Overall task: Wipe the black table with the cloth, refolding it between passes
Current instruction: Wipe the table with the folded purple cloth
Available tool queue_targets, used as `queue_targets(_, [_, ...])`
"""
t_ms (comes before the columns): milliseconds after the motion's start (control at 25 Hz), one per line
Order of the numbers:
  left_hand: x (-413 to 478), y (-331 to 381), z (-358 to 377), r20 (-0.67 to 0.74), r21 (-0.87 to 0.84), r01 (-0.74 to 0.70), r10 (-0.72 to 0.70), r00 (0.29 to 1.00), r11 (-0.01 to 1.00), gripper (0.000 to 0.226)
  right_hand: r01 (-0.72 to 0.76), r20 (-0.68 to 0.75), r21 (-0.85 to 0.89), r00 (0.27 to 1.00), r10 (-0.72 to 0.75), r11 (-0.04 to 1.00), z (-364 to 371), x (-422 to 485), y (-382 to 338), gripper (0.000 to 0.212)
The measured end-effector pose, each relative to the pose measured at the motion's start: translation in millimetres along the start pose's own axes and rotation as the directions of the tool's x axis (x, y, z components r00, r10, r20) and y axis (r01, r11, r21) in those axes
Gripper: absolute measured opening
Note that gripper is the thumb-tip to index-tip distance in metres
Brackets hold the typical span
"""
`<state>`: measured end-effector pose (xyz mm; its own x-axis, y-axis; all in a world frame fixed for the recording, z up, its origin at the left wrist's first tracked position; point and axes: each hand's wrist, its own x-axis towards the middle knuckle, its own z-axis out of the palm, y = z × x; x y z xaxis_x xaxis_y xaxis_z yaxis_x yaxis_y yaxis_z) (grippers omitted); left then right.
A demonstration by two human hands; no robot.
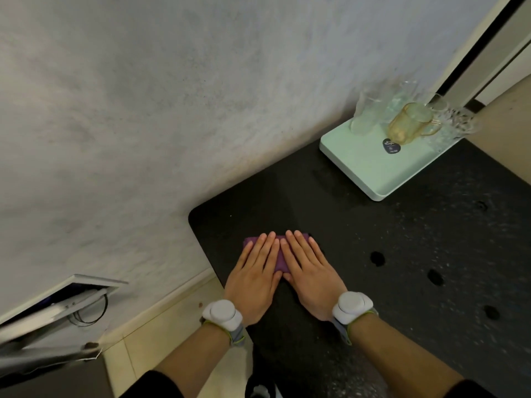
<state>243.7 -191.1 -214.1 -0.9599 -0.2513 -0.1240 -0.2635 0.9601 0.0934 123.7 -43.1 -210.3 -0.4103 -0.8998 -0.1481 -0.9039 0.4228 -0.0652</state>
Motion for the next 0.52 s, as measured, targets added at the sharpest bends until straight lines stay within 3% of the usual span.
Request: queue_targets(520, [222.7, -38.9, -25.3, -0.074, 0.034, -0.134, 0.136, 0.988, 0.99, 0.064, -0.11, -0.058, 0.01, 0.992, 0.11, 0.994, -21.2, 156.5, 134.7, 0.066])
